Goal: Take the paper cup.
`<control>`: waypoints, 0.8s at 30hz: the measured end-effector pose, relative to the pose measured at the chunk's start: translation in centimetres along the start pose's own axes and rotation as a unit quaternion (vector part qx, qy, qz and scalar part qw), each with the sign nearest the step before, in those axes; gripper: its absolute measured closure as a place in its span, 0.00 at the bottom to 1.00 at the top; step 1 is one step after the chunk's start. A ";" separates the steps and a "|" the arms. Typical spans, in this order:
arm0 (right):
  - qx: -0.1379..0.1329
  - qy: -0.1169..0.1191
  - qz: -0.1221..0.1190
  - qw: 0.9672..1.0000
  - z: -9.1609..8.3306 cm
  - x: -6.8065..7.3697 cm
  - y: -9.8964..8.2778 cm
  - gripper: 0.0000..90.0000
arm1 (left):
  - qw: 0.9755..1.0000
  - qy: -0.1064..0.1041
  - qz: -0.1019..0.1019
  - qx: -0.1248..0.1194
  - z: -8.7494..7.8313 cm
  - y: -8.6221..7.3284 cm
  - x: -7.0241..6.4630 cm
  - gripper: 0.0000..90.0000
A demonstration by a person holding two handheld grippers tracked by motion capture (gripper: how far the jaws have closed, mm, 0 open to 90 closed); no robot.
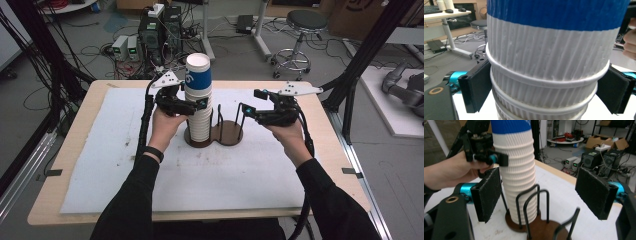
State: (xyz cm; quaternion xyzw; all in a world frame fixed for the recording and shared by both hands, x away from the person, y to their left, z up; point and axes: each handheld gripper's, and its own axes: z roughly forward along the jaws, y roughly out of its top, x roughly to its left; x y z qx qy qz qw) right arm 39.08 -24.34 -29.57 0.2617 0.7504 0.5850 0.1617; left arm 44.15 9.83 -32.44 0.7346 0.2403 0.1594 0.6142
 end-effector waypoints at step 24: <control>-0.038 0.041 -0.009 0.998 6.9 2.0 7.5 0.24 | 1.000 -0.004 -0.001 -0.004 0.1 -0.1 0.1 0.12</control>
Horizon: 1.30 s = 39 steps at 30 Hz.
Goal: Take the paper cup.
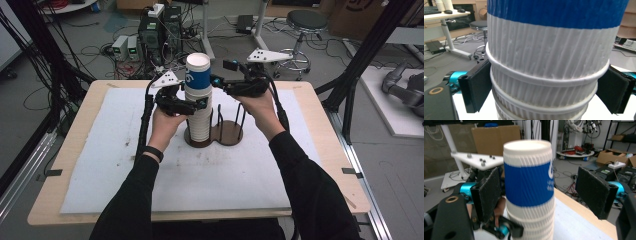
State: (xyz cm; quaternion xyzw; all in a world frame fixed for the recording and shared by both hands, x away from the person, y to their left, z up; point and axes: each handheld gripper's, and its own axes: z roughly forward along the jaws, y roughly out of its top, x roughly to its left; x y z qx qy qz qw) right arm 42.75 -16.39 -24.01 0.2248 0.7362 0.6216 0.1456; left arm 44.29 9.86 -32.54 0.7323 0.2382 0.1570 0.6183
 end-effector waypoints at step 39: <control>0.006 -0.009 -0.018 1.000 3.9 1.6 4.1 0.33 | 1.000 0.000 0.004 0.002 0.0 0.0 0.0 0.13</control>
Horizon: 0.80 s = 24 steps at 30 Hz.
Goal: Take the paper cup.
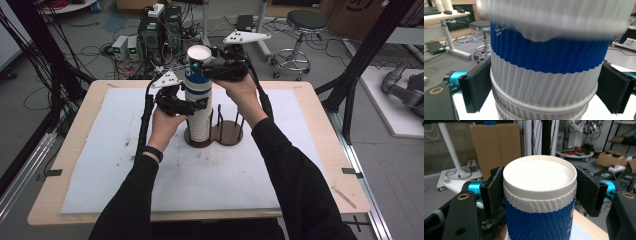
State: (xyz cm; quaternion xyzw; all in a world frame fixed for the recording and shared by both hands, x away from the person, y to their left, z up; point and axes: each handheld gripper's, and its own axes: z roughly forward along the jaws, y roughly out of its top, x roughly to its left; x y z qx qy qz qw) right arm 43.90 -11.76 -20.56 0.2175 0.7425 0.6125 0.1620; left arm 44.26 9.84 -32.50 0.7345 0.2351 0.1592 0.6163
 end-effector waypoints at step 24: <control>-0.079 0.006 -0.025 0.997 -5.1 1.1 3.9 0.33 | 1.000 0.002 -0.002 -0.002 0.1 0.0 -0.1 0.13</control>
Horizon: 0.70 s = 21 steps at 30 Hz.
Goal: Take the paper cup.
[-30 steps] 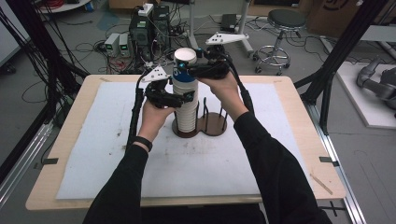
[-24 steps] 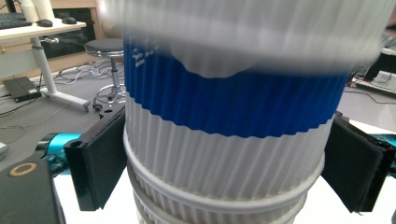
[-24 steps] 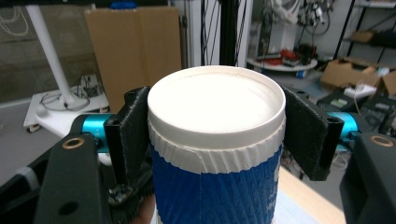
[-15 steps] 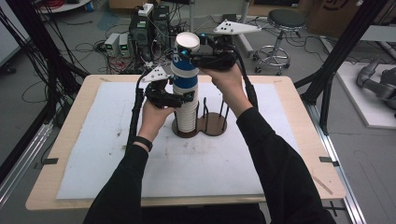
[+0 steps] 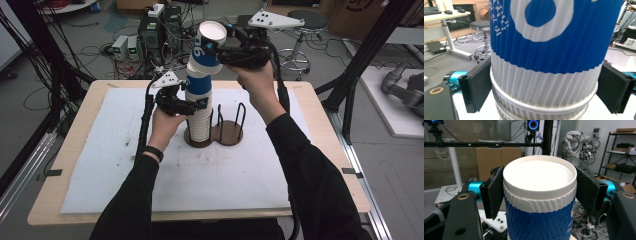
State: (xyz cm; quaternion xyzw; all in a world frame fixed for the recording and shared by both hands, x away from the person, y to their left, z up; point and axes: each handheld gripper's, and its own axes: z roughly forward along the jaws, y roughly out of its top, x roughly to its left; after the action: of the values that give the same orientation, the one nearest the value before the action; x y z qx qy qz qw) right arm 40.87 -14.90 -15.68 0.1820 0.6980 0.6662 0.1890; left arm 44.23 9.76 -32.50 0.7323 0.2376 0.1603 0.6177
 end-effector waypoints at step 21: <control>0.035 0.031 0.001 0.999 -7.2 1.1 -5.0 0.33 | 1.000 0.001 0.003 0.005 -0.1 0.1 -0.1 0.13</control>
State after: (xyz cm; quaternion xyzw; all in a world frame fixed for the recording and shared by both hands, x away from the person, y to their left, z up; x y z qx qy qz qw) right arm 36.26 -20.81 -20.37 0.1689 0.7264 0.6466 0.1601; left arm 44.09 9.72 -32.40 0.7362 0.2369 0.1622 0.6128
